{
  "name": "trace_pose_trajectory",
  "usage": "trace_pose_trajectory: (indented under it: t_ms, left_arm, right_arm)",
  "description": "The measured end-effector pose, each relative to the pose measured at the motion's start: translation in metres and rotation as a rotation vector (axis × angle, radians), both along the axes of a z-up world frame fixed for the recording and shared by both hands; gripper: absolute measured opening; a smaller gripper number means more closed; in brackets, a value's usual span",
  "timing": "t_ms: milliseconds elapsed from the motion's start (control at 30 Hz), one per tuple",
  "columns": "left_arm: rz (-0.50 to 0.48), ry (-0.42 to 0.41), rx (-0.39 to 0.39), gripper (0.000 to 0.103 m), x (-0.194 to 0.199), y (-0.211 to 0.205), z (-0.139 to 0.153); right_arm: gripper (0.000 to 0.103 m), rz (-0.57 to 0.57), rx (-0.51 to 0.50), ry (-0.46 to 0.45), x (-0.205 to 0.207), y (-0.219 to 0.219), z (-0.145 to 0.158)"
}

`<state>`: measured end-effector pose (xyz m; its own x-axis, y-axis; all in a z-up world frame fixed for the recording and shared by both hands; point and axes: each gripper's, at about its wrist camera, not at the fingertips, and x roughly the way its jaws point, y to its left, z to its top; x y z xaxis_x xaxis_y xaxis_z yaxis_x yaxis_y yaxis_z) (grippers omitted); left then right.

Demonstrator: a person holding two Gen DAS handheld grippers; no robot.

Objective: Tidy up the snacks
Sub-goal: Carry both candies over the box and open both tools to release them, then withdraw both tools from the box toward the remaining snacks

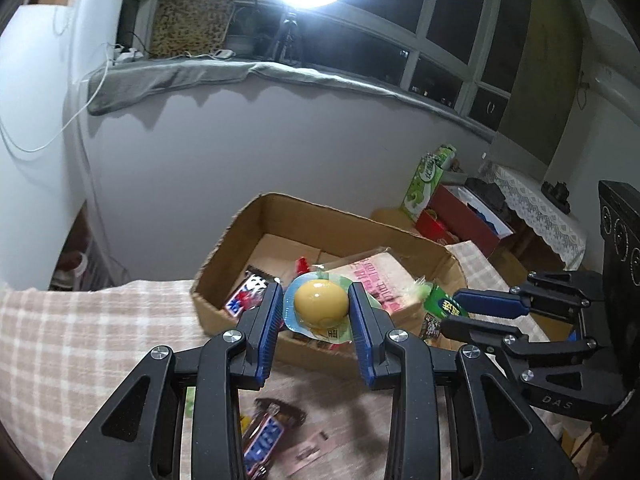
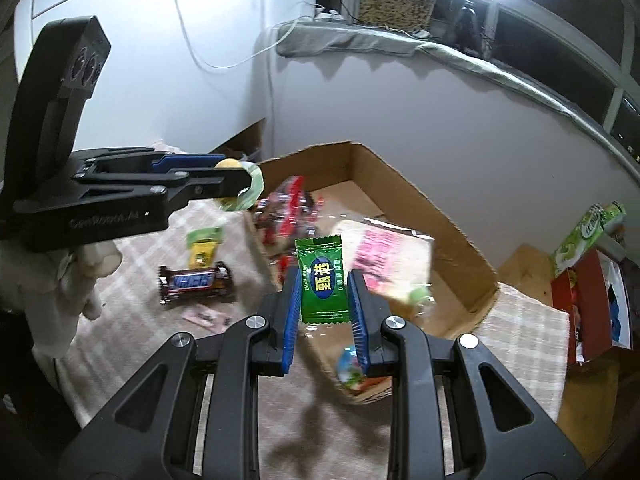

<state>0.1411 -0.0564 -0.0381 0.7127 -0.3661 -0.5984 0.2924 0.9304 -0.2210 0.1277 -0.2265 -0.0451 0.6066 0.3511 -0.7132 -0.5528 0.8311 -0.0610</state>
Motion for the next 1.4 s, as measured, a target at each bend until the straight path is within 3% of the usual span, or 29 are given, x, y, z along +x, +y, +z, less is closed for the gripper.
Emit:
trace_pose_trajectory:
  t_ms: [433,500,533,567,600,933,1033,1133,1400]
  left_arm:
    - [-0.032,0.011,0.012,0.033,0.015,-0.026,-0.007]
    - [-0.022,0.032,0.015,0.050,0.019,-0.028,-0.008]
    - [-0.010,0.028,0.010,0.059,0.019,-0.027,-0.008]
    - [-0.003,0.022,0.009,0.059,0.019,-0.027,-0.008]
    - [-0.001,0.022,0.010,0.059,0.019,-0.026,-0.008]
    - [0.018,-0.005,0.013,0.059,0.008,-0.012,0.006]
    - [0.046,-0.020,0.006,0.059,0.001,0.001,0.013]
    - [0.070,-0.024,-0.007,0.059,-0.009,0.017,0.017]
    - [0.140,-0.019,-0.026,0.059,-0.039,0.059,0.013]
  right_arm:
    - [0.024,-0.063,-0.007,0.030,0.027,-0.023,-0.020]
    - [0.038,-0.065,-0.013,0.027,0.029,-0.025,-0.021]
    - [0.057,-0.068,-0.020,0.027,0.029,-0.025,-0.022]
    - [0.071,-0.076,-0.020,0.014,0.028,-0.026,-0.021]
    - [0.072,-0.081,-0.020,0.004,0.027,-0.027,-0.020]
    - [0.073,-0.088,-0.018,-0.016,0.017,-0.029,-0.011]
    - [0.074,-0.085,-0.017,-0.018,0.012,-0.029,-0.008]
    - [0.082,-0.083,-0.010,-0.026,0.005,-0.029,-0.001]
    - [0.082,-0.038,0.010,-0.056,-0.020,-0.013,0.015]
